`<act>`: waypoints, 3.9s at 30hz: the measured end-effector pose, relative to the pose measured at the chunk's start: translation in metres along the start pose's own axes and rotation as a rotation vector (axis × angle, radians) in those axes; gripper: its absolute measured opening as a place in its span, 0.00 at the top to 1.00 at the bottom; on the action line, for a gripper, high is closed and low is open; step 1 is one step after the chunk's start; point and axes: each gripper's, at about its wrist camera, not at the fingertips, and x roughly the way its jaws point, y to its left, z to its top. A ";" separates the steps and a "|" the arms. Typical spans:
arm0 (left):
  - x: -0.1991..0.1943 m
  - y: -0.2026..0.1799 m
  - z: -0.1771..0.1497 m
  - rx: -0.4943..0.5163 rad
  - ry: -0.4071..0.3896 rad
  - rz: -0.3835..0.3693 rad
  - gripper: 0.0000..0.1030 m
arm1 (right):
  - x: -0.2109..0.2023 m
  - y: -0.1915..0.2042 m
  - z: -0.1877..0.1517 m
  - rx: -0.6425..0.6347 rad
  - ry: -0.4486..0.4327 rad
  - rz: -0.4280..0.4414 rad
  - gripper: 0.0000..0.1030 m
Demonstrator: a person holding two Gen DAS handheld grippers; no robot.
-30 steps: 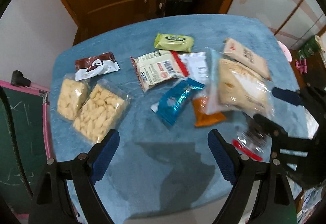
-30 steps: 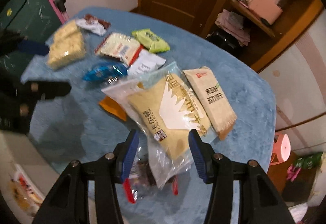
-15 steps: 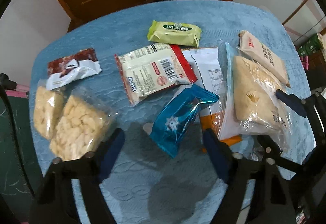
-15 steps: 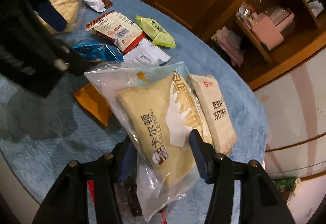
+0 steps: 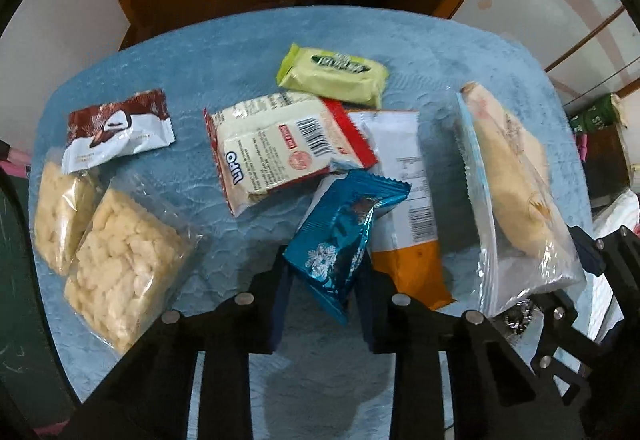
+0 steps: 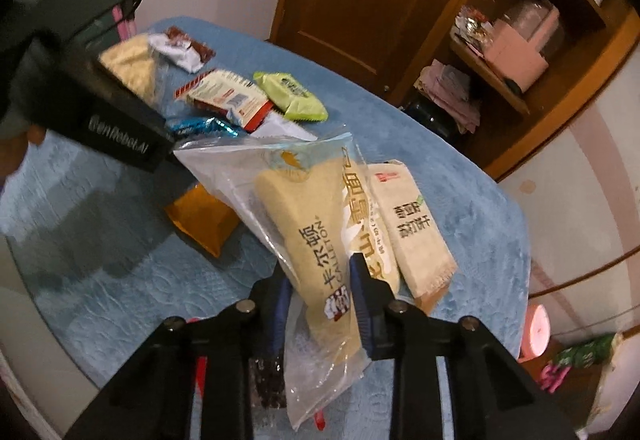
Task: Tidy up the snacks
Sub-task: 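Grasp the blue wrapper with left gripper while right grasps clear bread bag, then carry both held snacks over the white tray and release them inside, then lift both open grippers from the tray toward the remaining snacks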
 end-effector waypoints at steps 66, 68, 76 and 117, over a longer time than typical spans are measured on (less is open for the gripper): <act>-0.247 -0.037 -0.308 -0.024 -0.196 0.052 0.74 | -0.295 0.082 -0.125 0.572 -0.031 0.323 0.78; -0.246 -0.037 -0.305 -0.024 -0.193 0.053 0.74 | -0.293 0.082 -0.127 0.580 -0.022 0.323 0.78; -0.240 -0.039 -0.305 -0.022 -0.177 0.061 0.74 | -0.280 0.080 -0.129 0.602 0.029 0.322 0.78; -0.248 -0.042 -0.303 -0.032 -0.206 0.083 0.15 | -0.264 0.082 -0.128 0.589 0.080 0.337 0.50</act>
